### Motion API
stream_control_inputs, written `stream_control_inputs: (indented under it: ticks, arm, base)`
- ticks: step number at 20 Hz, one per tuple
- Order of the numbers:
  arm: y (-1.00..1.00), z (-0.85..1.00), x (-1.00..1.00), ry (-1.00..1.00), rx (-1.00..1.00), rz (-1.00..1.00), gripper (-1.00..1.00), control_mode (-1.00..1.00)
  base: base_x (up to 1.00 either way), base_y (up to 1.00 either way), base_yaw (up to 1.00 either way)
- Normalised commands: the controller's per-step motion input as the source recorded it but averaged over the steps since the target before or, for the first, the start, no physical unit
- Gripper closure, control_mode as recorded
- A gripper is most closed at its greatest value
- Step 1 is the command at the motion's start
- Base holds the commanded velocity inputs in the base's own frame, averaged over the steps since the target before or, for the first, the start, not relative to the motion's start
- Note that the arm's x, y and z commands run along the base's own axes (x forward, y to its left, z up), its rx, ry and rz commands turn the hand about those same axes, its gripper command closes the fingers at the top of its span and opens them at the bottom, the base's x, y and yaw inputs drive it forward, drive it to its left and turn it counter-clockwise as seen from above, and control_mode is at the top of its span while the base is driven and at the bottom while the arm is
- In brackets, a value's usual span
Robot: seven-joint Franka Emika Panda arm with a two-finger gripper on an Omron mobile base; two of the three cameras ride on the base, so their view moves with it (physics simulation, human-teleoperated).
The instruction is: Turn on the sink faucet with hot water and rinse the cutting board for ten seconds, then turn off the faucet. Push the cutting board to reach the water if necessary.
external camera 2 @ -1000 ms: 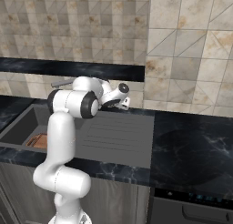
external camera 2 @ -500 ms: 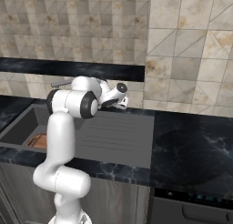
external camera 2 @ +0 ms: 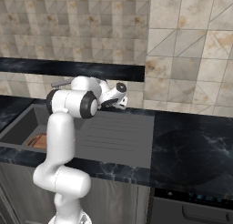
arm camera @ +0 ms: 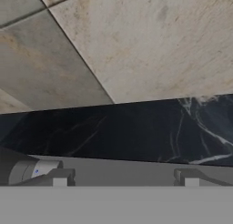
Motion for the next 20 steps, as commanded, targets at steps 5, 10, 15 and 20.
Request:
stream_control_inputs:
  ticks: [5,10,15,20]
  arm:
    - [0.33,0.0,0.0,0.0,0.0,0.0,-1.0,-1.0]
    - [0.33,0.0,0.0,0.0,0.0,0.0,-1.0,-1.0]
    - [0.33,0.0,0.0,0.0,0.0,0.0,-1.0,-1.0]
    - [0.37,-0.02,0.0,0.0,0.0,0.0,-1.0,-1.0]
  base:
    - [0.0,0.0,0.0]
    - [0.0,0.0,0.0]
    - [0.0,0.0,0.0]
    - [0.0,0.0,0.0]
